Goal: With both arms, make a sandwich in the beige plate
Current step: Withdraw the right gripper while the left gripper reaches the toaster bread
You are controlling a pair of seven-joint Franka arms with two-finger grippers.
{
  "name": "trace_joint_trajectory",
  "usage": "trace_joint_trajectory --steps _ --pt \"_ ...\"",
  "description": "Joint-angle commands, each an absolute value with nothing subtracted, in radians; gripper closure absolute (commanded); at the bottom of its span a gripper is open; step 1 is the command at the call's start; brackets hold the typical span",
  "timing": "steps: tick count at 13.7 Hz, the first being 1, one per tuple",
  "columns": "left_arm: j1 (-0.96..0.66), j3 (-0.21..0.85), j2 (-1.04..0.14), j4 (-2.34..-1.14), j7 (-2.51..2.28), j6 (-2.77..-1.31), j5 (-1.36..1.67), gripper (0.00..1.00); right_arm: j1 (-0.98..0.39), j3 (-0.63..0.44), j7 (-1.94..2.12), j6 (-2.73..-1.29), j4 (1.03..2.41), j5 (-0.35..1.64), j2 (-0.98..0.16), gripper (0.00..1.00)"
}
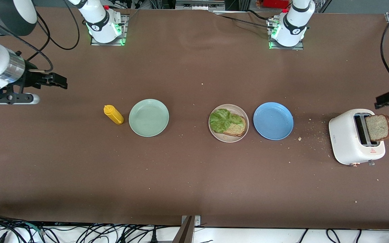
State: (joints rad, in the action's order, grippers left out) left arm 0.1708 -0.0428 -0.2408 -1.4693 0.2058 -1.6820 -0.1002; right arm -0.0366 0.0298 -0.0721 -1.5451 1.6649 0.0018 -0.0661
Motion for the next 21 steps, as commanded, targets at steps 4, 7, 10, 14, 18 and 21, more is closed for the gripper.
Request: trace_joint_trajectory --steps 4,7,10,14,18,21 --pt "0.291 -0.037 -0.362 -1.448 0.374 -1.830 -0.103 0.00 -0.037 -0.003 -0.092 -1.491 1.577 -0.012 -0.077 0.00" --pt "0.325 -0.037 -0.388 -1.448 0.376 -1.836 -0.051 0.00 -0.037 -0.009 -0.078 -1.463 1.533 -0.012 -0.083 0.00" --pt "0.348 -0.038 -0.397 -1.450 0.377 -1.838 -0.029 0.00 -0.034 -0.008 -0.014 -1.491 1.534 -0.009 -0.083 0.00" --pt "0.364 -0.037 -0.411 -1.453 0.377 -1.838 0.000 0.00 -0.035 -0.008 0.032 -1.526 1.536 0.000 -0.089 0.00" --pt "0.391 -0.037 -0.449 -1.471 0.377 -1.835 0.101 0.00 -0.026 -0.015 0.072 -1.554 1.543 -0.003 -0.081 0.00" --pt "0.391 -0.037 -0.485 -1.479 0.376 -1.835 0.088 0.04 -0.020 -0.015 0.071 -1.552 1.542 -0.008 -0.080 0.00"
